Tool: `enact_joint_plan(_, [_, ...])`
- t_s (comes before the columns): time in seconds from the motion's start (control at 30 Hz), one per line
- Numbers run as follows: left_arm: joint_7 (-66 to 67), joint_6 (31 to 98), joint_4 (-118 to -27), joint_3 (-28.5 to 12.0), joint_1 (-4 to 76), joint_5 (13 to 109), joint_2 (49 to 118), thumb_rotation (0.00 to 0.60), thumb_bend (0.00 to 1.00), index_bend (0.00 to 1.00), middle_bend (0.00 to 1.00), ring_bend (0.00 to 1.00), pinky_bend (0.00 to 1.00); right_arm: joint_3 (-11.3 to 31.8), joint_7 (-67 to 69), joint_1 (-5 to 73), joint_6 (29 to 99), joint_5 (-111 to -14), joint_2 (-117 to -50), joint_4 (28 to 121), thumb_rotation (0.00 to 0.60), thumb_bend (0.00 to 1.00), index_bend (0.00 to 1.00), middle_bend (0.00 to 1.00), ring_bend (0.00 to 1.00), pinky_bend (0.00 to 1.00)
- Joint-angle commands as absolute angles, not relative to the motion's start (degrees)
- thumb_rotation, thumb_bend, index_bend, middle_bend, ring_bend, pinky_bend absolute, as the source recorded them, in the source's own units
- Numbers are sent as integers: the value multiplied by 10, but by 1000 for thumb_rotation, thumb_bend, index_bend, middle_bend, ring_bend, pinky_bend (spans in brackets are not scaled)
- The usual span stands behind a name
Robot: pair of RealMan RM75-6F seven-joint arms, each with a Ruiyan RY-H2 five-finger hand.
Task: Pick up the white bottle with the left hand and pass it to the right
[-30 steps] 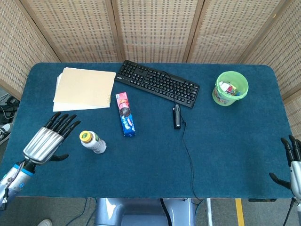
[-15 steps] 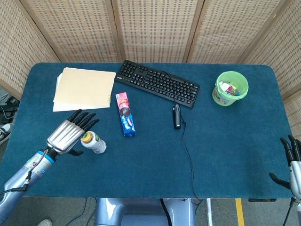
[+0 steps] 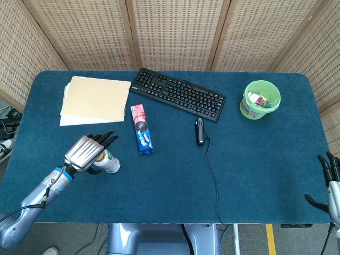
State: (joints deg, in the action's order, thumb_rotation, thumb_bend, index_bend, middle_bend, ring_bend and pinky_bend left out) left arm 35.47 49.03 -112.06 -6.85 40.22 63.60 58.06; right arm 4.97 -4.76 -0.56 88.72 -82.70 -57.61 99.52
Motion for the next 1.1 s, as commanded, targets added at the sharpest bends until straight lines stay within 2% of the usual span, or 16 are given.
enact_joint_plan(0.03, [357,495,-1115,-63,409,624,590,600,38,236,232,340,446,50,-48,-5,887,-826,-576,995,600,0,57,0,0,0])
enact_joint_plan(0.13, [365,504,-1110,-59,412,619,596,600,139,332,307,383,484,50,-48,-6,888,-826,-576,996,600,0,57,0,0,0])
enact_joint_plan(0.23, [367,508,-1108,-56,414,610,601,600,313,466,401,435,522,51,-47,-6,888,-825,-576,995,600,0,57,0,0,0])
enact_joint_plan(0.3, [366,510,-1108,-54,415,605,603,600,407,518,430,459,538,51,-47,-6,888,-824,-576,995,600,0,57,0,0,0])
enact_joint_plan(0.43, [367,516,-1110,-48,418,597,603,600,622,556,445,471,581,52,-46,-6,889,-822,-576,996,600,0,57,0,0,0])
enact_joint_plan(0.47, [366,518,-1110,-48,419,596,603,600,644,558,446,471,591,52,-45,-6,888,-822,-576,995,600,0,57,0,0,0])
enact_joint_plan(0.6, [351,532,-1118,-52,417,600,597,600,674,575,459,472,602,52,-43,-6,886,-822,-575,996,600,0,57,0,0,0])
enact_joint_plan(0.87, [317,549,-1172,-80,423,616,540,600,683,586,469,479,603,54,0,5,856,-812,-567,1002,600,0,53,0,0,0])
enact_joint_plan(0.97, [308,555,-1202,-104,435,608,513,600,682,597,477,488,608,59,49,23,819,-809,-551,1010,600,0,43,0,0,0])
enact_joint_plan(1.1, [297,559,-1239,-147,467,583,500,600,681,605,482,495,612,76,214,74,731,-816,-518,1025,600,0,35,0,0,0])
